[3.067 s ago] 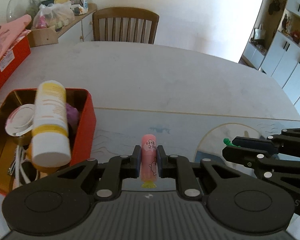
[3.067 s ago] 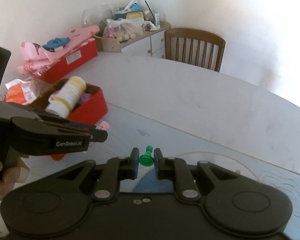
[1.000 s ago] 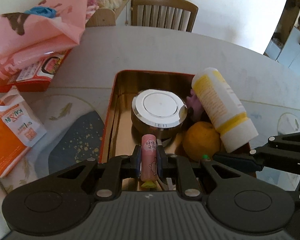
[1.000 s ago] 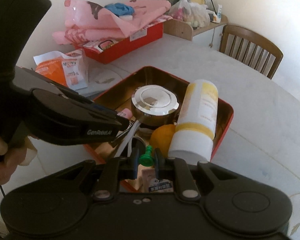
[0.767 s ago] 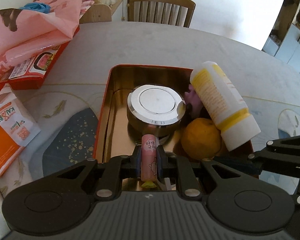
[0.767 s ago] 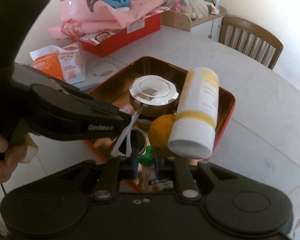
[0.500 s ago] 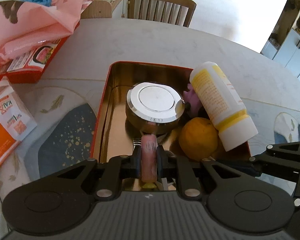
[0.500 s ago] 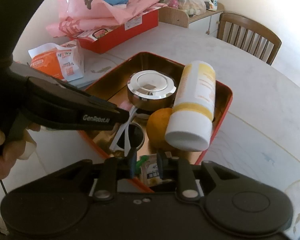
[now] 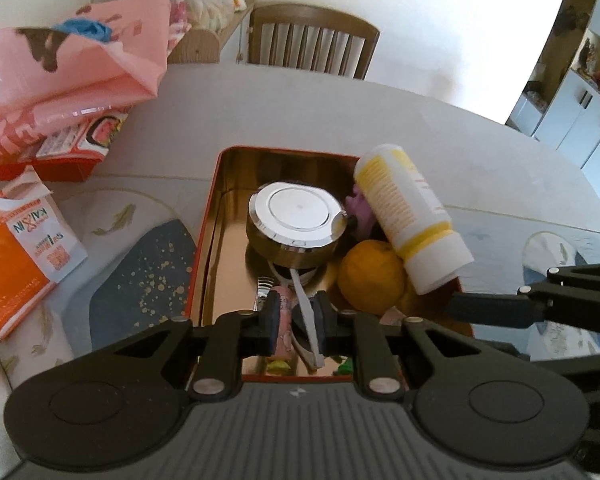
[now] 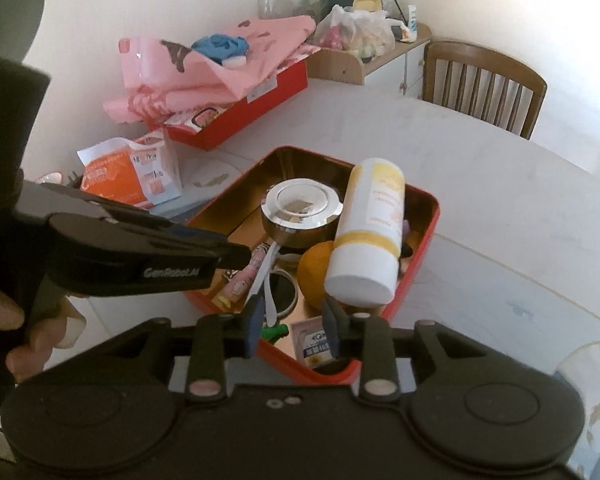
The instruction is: Organize rigid objects
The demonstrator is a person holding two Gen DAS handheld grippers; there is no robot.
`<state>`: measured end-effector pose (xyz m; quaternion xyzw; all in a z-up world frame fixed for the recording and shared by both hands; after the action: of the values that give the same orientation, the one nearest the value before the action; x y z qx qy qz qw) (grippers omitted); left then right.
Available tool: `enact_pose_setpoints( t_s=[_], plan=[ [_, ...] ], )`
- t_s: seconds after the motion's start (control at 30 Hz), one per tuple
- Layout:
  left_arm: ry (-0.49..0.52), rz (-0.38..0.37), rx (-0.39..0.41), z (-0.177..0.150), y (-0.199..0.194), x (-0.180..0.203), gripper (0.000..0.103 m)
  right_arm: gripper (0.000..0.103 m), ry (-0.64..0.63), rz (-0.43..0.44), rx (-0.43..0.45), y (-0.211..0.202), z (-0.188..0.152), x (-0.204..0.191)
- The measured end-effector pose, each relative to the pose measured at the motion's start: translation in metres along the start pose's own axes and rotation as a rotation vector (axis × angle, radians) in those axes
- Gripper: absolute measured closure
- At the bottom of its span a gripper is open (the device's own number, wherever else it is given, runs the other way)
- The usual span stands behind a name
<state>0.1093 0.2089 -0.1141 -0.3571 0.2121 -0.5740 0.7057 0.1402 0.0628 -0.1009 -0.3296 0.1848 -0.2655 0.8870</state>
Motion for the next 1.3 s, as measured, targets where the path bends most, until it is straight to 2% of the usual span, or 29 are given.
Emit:
enact_pose_setpoints(
  t_s=[0.27, 0.4, 0.53, 0.67, 0.7, 0.73, 0.77, 0.87, 1.23, 1.3],
  plan=[
    [0.032, 0.003, 0.064, 0.0, -0.031, 0.012, 0.071, 0.071, 0.021, -0.003, 0.068, -0.03, 0.004, 0.003],
    [0.039, 0.013, 0.112, -0.001, -0.046, 0.016, 0.042, 0.067, 0.032, -0.016, 0.105, -0.045, 0.005, 0.006],
    [0.053, 0.019, 0.139, 0.0, -0.059, 0.022, 0.041, 0.06, 0.049, -0.031, 0.127, -0.056, 0.003, 0.009],
    [0.059, 0.01, 0.167, -0.001, -0.074, 0.027, 0.034, 0.056, 0.059, -0.037, 0.151, -0.067, -0.001, 0.01],
    [0.06, 0.009, 0.175, -0.001, -0.076, 0.028, 0.032, 0.052, 0.063, -0.039, 0.157, -0.07, -0.002, 0.011],
    [0.061, 0.011, 0.181, -0.001, -0.08, 0.029, 0.031, 0.043, 0.066, -0.042, 0.163, -0.071, -0.002, 0.01],
    [0.061, 0.013, 0.187, -0.002, -0.083, 0.029, 0.029, 0.04, 0.069, -0.043, 0.175, -0.075, -0.003, 0.01],
    [0.056, 0.01, 0.199, -0.004, -0.092, 0.03, 0.025, 0.038, 0.075, -0.044, 0.191, -0.084, -0.006, 0.011],
    [0.049, -0.003, 0.221, -0.017, -0.113, 0.033, 0.019, 0.002, 0.056, -0.056, 0.278, -0.111, -0.017, 0.001],
    [0.062, 0.011, 0.225, -0.02, -0.115, 0.035, 0.018, 0.0, 0.068, -0.066, 0.291, -0.114, -0.018, 0.001]
  ],
)
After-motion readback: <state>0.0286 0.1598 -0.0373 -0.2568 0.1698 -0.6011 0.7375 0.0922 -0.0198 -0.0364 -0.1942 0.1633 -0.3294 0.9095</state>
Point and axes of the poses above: each gripper's, at about its wrist camera, not at the fingertips, and y roughly the way its jaws point, x to its right, z to its top, the point moved 3 cm from there along y, roughly the way its jaws point, and after that the axes turned 4 degrees about x, right-handed, at the moved point
